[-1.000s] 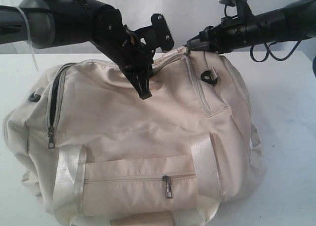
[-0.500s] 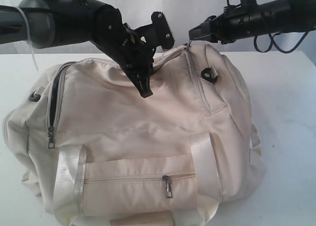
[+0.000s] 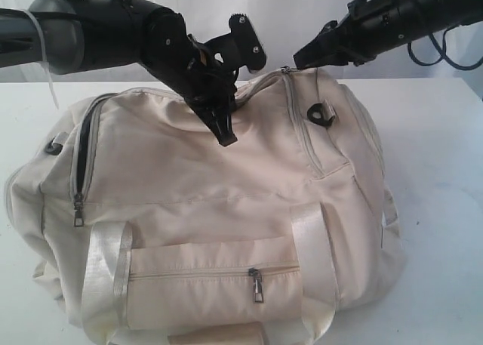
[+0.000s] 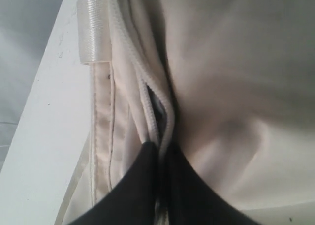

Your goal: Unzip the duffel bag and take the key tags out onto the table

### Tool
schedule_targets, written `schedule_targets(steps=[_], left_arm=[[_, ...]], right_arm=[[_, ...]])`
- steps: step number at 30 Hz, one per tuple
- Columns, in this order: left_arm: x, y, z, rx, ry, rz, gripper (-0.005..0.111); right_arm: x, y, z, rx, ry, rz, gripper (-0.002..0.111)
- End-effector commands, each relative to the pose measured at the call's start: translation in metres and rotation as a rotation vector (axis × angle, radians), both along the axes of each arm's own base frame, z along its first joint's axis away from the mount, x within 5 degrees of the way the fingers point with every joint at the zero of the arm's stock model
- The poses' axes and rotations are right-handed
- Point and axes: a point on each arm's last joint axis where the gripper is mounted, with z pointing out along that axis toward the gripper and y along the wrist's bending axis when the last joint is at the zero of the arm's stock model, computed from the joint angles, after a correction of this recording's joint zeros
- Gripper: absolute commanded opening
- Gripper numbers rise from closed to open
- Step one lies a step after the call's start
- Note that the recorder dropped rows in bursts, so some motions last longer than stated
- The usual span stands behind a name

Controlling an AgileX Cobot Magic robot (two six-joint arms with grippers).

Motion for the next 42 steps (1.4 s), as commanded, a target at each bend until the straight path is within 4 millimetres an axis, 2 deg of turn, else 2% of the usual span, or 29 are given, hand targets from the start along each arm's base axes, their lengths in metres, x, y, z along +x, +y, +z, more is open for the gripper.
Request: schedule_targets(steps=[1,12,18,27,32,37,42], left_arm=[[0.0,-0.002,0.0,-0.036,0.006,0.028,0.0],[0.003,0.002,0.0,-0.064,0.015,0.074,0.0],[0.007,0.008,0.0,-0.074,0.03,0.109,0.0],[0.007,0.011,0.007,-0.09,0.018,0.117,0.0],[0.006,0.011,0.01,-0.096,0.012,0.117,0.0],[0.008,0.01,0.023,-0.101,0.009,0.124,0.0],[0.01,0.009,0.045,-0.119,-0.012,0.128,0.0]], right_arm=[[-0.016,-0.003,0.0,-0.046,0.089,0.053,0.0],[-0.037,-0.006,-0.014,-0.055,0.197,0.068,0.0],[-0.056,-0.008,-0.02,-0.057,0.276,0.111,0.0],[-0.088,-0.016,-0.002,-0.07,0.259,0.108,0.0],[-0.102,-0.021,-0.002,-0.111,0.275,0.095,0.0],[-0.112,-0.023,-0.012,-0.12,0.325,0.091,0.0],[-0.125,-0.025,-0.019,-0.125,0.357,0.092,0.0]])
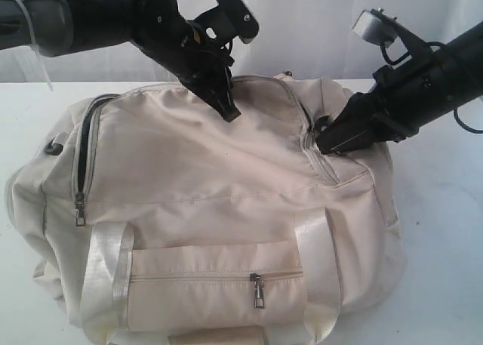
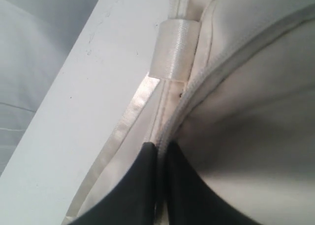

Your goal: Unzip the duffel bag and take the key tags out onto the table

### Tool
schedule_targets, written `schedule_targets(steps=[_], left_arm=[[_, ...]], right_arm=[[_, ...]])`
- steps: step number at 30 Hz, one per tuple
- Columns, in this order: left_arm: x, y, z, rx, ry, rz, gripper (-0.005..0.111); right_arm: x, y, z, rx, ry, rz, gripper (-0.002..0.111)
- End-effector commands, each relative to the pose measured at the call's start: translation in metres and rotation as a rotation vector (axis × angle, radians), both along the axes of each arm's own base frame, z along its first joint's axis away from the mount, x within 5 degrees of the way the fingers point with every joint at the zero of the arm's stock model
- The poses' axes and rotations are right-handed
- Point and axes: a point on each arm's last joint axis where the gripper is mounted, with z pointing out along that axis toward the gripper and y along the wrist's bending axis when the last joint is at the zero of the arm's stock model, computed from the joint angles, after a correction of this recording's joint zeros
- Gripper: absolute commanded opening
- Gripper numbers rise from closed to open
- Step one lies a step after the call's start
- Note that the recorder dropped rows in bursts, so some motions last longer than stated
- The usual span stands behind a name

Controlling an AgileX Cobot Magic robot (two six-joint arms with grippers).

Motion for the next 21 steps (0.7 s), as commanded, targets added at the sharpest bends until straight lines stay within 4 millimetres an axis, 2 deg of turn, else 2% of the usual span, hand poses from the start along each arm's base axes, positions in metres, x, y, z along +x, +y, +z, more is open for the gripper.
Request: schedule_targets(steps=[1,6,13,21], left_arm=[[0.001,0.003,0.022,-0.018,-0.019,0.016,0.0],[0.001,0.003,0.032,-0.023,-0.026,0.018,0.0],[0.001,0.003,0.031,-0.02,-0.022,0.018,0.0],[-0.002,0.005,0.027,0.012,0.033,0.023,0.0]], right_arm=[[-0.019,-0.004,-0.002,-0.018,0.049,0.041,0.0],[-0.043,-0.01,0.003,-0.033,0.036,0.045,0.0],[-0.074,-0.02,0.013,-0.091,0.007,0.026,0.0],[-0.09,-0.024,0.004,-0.108,0.042,0.019,0.0]])
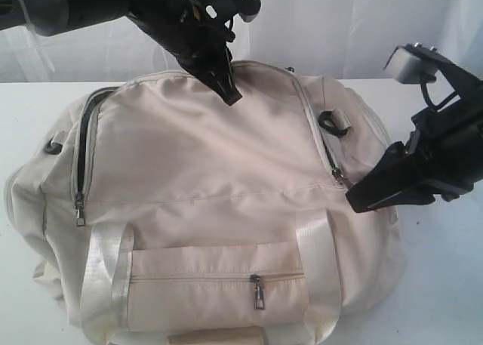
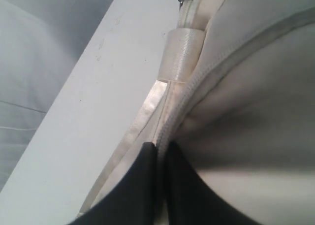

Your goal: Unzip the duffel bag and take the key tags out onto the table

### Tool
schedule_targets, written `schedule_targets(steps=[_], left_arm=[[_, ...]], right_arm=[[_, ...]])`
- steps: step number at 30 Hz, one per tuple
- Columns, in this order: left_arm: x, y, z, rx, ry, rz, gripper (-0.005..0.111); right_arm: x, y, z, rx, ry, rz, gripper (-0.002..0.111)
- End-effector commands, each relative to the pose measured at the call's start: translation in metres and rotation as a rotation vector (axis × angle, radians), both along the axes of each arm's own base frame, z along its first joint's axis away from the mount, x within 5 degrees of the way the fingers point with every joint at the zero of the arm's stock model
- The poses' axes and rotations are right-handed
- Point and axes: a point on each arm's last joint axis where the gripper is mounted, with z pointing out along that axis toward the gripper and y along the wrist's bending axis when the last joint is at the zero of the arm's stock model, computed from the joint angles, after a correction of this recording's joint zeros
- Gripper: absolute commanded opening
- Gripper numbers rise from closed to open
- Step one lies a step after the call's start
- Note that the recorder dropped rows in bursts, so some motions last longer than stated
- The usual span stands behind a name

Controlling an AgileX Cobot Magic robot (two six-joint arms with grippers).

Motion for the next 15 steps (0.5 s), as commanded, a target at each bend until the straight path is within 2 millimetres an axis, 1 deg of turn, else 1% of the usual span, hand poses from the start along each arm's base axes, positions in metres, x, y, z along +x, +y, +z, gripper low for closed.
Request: schedule_targets(steps=[1,6,9,12,14,15], left_arm=[[-0.003,0.006,0.005,0.017,0.031,0.017,0.0],[-0.007,0.009,0.001,0.061,0.094,0.022,0.0],[-0.01,0.011,0.0,0.084,0.127,0.025,0.0],[-0.016,0.014,0.007,0.091,0.136,0.025,0.0],[-0.02,0.017,0.017,0.077,0.125,0.031,0.001],[-0.023,0.019,0.024,0.069,0.116,0.033,0.004]], right_arm=[[-0.009,-0.003,-0.007,-0.026,0.04,0.01,0.0],[-0.001,-0.003,-0.006,-0.019,-0.008,-0.068,0.0],[0.0,-0.001,-0.005,0.01,-0.005,-0.081,0.006],[0.002,-0.002,-0.005,0.011,-0.022,-0.097,0.02],[0.005,-0.002,-0.004,0.011,-0.044,-0.118,0.035],[0.006,-0.002,-0.004,0.01,-0.058,-0.13,0.043]])
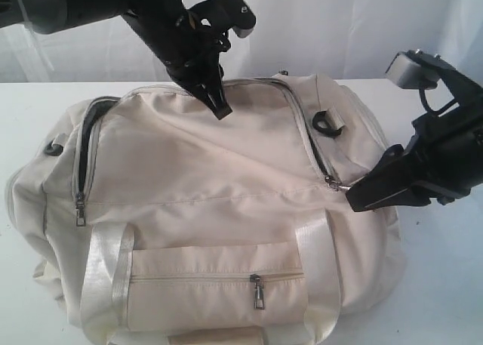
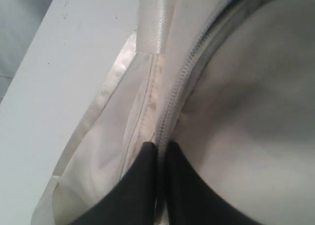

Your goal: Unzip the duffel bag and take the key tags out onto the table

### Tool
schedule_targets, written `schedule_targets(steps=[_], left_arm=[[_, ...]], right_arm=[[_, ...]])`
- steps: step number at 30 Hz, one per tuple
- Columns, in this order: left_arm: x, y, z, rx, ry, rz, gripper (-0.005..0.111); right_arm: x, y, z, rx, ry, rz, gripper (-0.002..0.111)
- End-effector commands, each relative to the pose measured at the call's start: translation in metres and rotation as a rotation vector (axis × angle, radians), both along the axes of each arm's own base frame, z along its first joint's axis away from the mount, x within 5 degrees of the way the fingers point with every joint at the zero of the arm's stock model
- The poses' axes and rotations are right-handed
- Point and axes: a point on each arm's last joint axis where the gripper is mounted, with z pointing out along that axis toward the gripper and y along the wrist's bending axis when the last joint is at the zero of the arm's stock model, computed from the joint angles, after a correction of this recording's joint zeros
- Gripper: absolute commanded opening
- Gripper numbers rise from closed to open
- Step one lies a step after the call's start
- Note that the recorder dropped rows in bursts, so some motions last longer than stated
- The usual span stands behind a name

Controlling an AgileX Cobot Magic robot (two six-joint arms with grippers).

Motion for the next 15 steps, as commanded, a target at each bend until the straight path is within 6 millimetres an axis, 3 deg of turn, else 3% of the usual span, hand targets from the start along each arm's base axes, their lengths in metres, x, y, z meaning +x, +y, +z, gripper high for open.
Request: schedule_targets(steps=[1,3,4,7,15], left_arm=[[-0.015,0.013,0.032,-0.013,-0.013,0.024,0.008],[-0.021,0.018,0.043,-0.02,-0.022,0.026,0.023],[-0.028,0.022,0.051,-0.016,-0.017,0.028,0.042],[-0.039,0.031,0.06,0.017,0.019,0.034,0.061],[-0.08,0.07,0.084,0.081,0.22,0.159,0.053]], right_arm=[[0.005,-0.001,0.002,0.009,-0.055,-0.058,0.051],[0.007,-0.002,0.002,0.006,-0.075,-0.076,0.061],[0.009,-0.002,0.003,0.006,-0.089,-0.089,0.064],[0.01,-0.002,0.004,0.014,-0.102,-0.104,0.063],[-0.006,-0.002,0.016,0.031,-0.094,-0.046,0.063]])
